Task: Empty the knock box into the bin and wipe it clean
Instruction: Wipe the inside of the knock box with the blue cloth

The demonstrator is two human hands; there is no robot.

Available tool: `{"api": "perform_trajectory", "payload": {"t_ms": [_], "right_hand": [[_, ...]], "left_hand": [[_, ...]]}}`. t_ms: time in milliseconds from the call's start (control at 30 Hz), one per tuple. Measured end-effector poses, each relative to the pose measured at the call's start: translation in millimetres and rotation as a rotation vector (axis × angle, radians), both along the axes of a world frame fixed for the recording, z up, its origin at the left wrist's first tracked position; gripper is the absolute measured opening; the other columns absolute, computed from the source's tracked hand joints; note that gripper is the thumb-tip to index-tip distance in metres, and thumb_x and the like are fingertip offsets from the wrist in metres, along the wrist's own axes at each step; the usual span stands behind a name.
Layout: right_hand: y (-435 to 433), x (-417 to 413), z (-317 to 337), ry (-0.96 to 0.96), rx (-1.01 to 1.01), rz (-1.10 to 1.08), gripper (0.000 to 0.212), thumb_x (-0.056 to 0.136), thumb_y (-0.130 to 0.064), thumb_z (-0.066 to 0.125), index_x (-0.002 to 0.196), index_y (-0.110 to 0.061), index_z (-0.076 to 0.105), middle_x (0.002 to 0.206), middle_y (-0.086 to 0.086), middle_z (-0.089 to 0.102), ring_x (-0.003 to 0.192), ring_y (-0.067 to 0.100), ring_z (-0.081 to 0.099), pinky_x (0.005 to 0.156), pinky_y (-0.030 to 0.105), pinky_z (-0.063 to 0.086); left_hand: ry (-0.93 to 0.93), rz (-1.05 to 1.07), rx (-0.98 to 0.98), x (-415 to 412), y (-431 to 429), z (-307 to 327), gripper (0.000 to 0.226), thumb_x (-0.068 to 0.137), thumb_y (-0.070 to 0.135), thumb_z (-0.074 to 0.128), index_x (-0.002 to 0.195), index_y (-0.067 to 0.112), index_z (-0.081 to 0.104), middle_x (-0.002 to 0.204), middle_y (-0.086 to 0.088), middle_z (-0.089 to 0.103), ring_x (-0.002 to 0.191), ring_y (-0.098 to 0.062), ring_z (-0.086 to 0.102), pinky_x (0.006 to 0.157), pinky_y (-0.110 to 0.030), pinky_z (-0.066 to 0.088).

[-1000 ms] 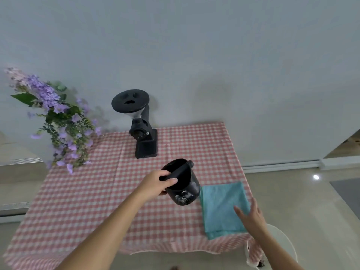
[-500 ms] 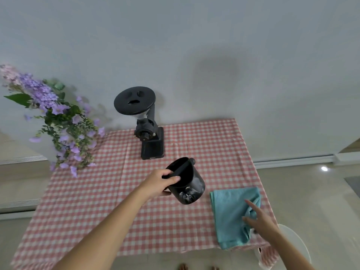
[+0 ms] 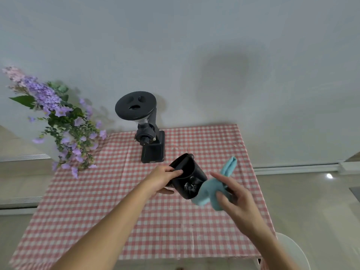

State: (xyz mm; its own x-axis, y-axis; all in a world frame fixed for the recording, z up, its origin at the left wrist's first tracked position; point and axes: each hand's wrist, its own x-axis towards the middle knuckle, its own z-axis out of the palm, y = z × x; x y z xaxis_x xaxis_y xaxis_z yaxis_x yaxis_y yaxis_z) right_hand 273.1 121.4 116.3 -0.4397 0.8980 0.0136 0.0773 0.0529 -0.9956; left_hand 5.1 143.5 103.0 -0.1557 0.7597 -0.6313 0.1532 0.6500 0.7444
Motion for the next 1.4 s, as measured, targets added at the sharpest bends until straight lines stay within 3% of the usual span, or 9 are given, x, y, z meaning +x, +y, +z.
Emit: {"api": "perform_trajectory", "payload": {"t_ms": [233,400,600,767,867,1000,1133,1300,1400], "right_hand": [[2,-58,15,-0.309,0.611,-0.023,0.041,0.095,-0.031,0.059,0.135,-0.041,0.057,0.105,-0.029,0.057,0.098,0.007,0.053,0.088,0.031,0.052],[7,-73,-4,-0.396,1.015,-0.091,0.028,0.102,-0.036,0.056,0.126,-0.026,0.067,0.117,-0.005,0.067,0.119,0.015,0.055,0.108,0.044,0.04],[9,-77,-11,-0.528,0.878,-0.225,0.054,0.092,-0.058,0.06,0.143,-0.049,0.048,0.168,0.01,0.013,0.152,0.044,0.007,0.116,0.062,0.024],[12,-76,1,-0.393,0.621,-0.171,0.067,0.088,-0.069,0.056,0.148,-0.061,0.029,0.168,-0.009,0.002,0.155,0.024,0.006,0.114,0.048,0.031],[21,-77,19,-0.153,0.304,-0.151,0.067,0.084,-0.068,0.063,0.145,-0.059,0.039,0.162,-0.02,0.021,0.146,0.002,0.03,0.107,0.032,0.047],[36,-68,37,0.186,-0.159,-0.076,0.059,0.083,-0.064,0.069,0.13,-0.029,0.068,0.128,0.004,0.071,0.117,0.022,0.068,0.084,0.025,0.058],[43,-60,50,0.134,-0.51,-0.049,0.061,0.078,-0.073,0.064,0.108,-0.022,0.08,0.109,0.017,0.077,0.1,0.029,0.074,0.078,0.034,0.057],[11,-85,49,0.068,-0.169,-0.217,0.071,0.079,-0.074,0.06,0.13,-0.025,0.066,0.119,0.004,0.075,0.105,0.017,0.073,0.076,0.026,0.059],[-17,-105,41,-0.295,0.283,-0.348,0.076,0.084,-0.066,0.058,0.153,-0.045,0.035,0.154,-0.006,0.043,0.134,0.007,0.05,0.096,0.029,0.053]], "left_hand": [[-0.033,-0.002,-0.047,9,7,48,0.033,0.094,0.035,0.073,0.113,0.008,0.073,0.107,-0.018,0.078,0.095,-0.032,0.077,0.085,-0.049,0.063],[-0.094,0.007,-0.058,12,8,70,0.039,0.093,0.035,0.074,0.11,0.001,0.074,0.09,-0.014,0.078,0.075,-0.024,0.074,0.078,-0.042,0.064],[-0.144,-0.02,0.038,2,12,83,0.039,0.088,0.033,0.079,0.112,0.002,0.074,0.105,-0.016,0.079,0.093,-0.026,0.077,0.082,-0.041,0.064],[-0.145,-0.054,0.079,-8,8,90,0.037,0.091,0.03,0.077,0.114,0.002,0.074,0.109,-0.019,0.078,0.095,-0.027,0.076,0.089,-0.043,0.063],[-0.147,-0.073,0.084,-13,5,94,0.035,0.092,0.026,0.077,0.114,-0.001,0.073,0.11,-0.022,0.077,0.088,-0.025,0.073,0.078,-0.034,0.064],[-0.173,-0.131,0.07,-22,-1,99,0.032,0.092,0.023,0.076,0.113,-0.001,0.073,0.1,-0.018,0.077,0.078,-0.019,0.071,0.08,-0.032,0.064],[-0.162,-0.178,0.074,-25,-4,103,0.036,0.091,0.026,0.077,0.114,-0.001,0.074,0.092,-0.012,0.074,0.065,-0.012,0.069,0.079,-0.033,0.065],[-0.124,-0.096,0.111,-24,-3,106,0.034,0.089,0.028,0.079,0.11,0.0,0.076,0.106,-0.02,0.078,0.081,-0.022,0.074,0.072,-0.035,0.065],[-0.134,-0.05,0.114,-21,-4,105,0.032,0.09,0.029,0.079,0.106,0.002,0.077,0.099,-0.018,0.08,0.077,-0.022,0.077,0.071,-0.037,0.066]]}}
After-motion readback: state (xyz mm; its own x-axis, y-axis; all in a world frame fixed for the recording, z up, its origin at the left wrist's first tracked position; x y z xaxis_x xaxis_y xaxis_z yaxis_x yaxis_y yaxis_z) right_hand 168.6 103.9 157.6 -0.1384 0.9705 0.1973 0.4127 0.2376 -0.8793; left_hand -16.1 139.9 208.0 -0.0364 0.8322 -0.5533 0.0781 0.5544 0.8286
